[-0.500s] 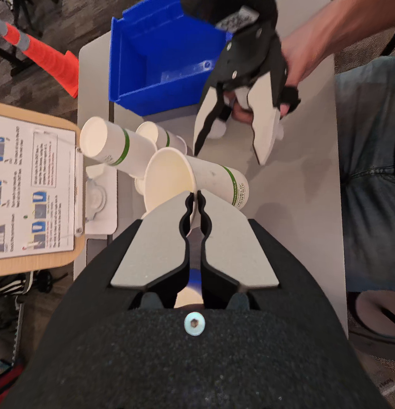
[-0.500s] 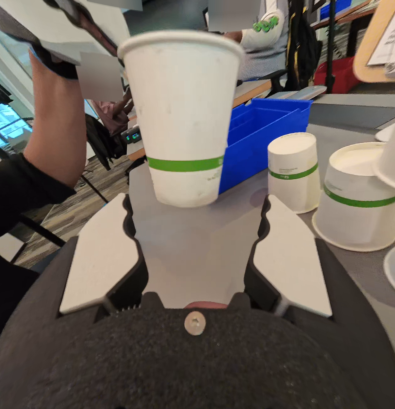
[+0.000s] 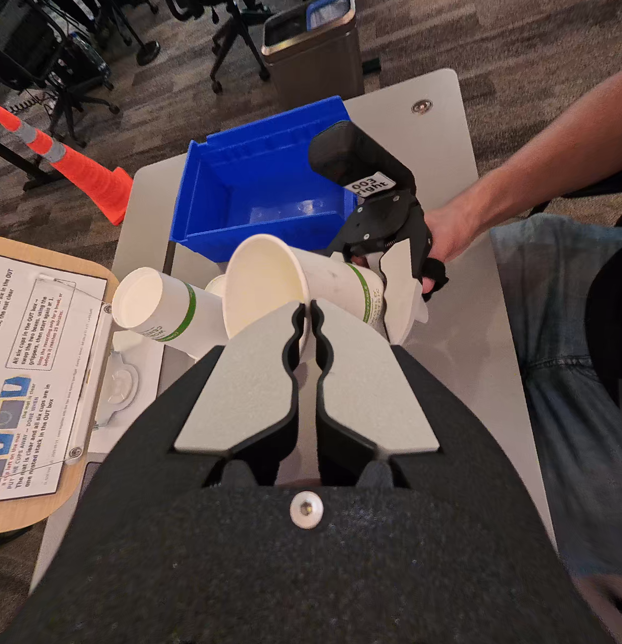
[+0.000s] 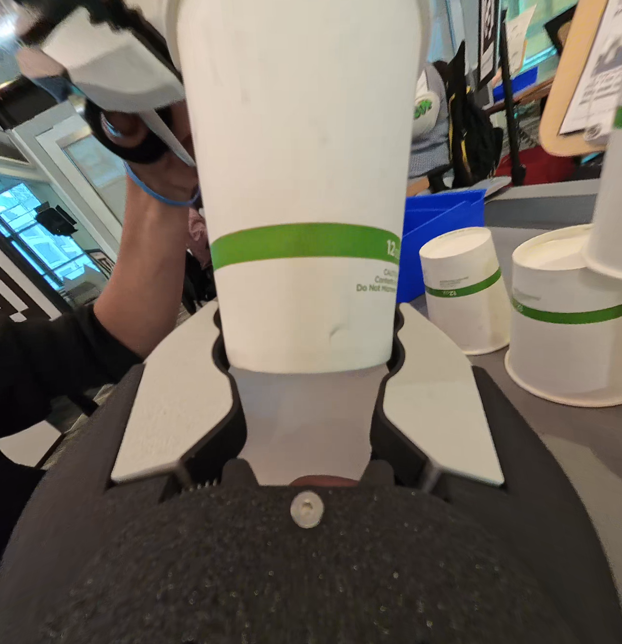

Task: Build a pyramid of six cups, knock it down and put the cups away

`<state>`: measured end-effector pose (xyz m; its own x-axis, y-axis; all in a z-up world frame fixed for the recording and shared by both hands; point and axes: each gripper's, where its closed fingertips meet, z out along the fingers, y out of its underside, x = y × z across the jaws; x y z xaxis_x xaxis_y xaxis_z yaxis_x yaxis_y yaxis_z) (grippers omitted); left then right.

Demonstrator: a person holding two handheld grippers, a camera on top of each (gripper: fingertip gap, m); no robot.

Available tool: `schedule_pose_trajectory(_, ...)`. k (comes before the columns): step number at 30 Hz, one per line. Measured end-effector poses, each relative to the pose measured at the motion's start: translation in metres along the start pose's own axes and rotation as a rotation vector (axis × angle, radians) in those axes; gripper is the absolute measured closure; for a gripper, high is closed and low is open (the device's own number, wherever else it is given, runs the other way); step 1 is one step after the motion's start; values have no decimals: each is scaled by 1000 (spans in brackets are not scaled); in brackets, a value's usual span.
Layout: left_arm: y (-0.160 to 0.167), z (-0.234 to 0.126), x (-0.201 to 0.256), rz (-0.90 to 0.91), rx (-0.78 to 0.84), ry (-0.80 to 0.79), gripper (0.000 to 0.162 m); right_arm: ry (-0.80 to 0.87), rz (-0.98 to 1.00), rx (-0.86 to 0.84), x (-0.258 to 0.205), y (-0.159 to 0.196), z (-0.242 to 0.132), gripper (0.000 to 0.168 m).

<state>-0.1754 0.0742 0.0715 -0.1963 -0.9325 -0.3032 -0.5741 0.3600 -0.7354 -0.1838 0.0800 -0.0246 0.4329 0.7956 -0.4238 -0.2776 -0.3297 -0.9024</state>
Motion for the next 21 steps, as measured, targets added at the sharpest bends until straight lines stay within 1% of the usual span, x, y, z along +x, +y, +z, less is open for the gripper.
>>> schedule_pose_trajectory(3,8,0,-1,-42,32,7,159,21,-7,39,5,-8,-10,79)
schedule_pose_trajectory(5,21,2,0,-75,32,13,159,36,-1,56,9,-12,-19,80)
schedule_pose_trajectory(8,41,9,8,-137,51,33,158,43,14,29,14,-11,-27,81)
schedule_pose_trajectory(10,50,13,11,-167,68,17,156,49,27,-13,17,-5,-28,81)
schedule_pose_trajectory(11,53,16,13,-175,68,9,149,48,40,-17,18,-4,-29,81)
schedule_pose_trajectory(12,56,18,15,-179,63,-1,134,51,55,-22,20,-3,-28,81)
schedule_pose_trajectory(13,59,19,16,-174,45,-24,125,53,66,-38,21,0,-28,81)
schedule_pose_trajectory(16,60,15,15,-107,-22,-126,94,69,89,-91,25,8,-27,81)
schedule_pose_trajectory(18,55,10,16,-11,-84,-194,94,83,109,-128,28,12,-27,81)
schedule_pose_trajectory(20,55,13,20,127,-202,-225,91,107,128,-161,30,16,-27,81)
schedule_pose_trajectory(21,58,16,22,202,-270,-229,87,113,132,-168,30,16,-27,80)
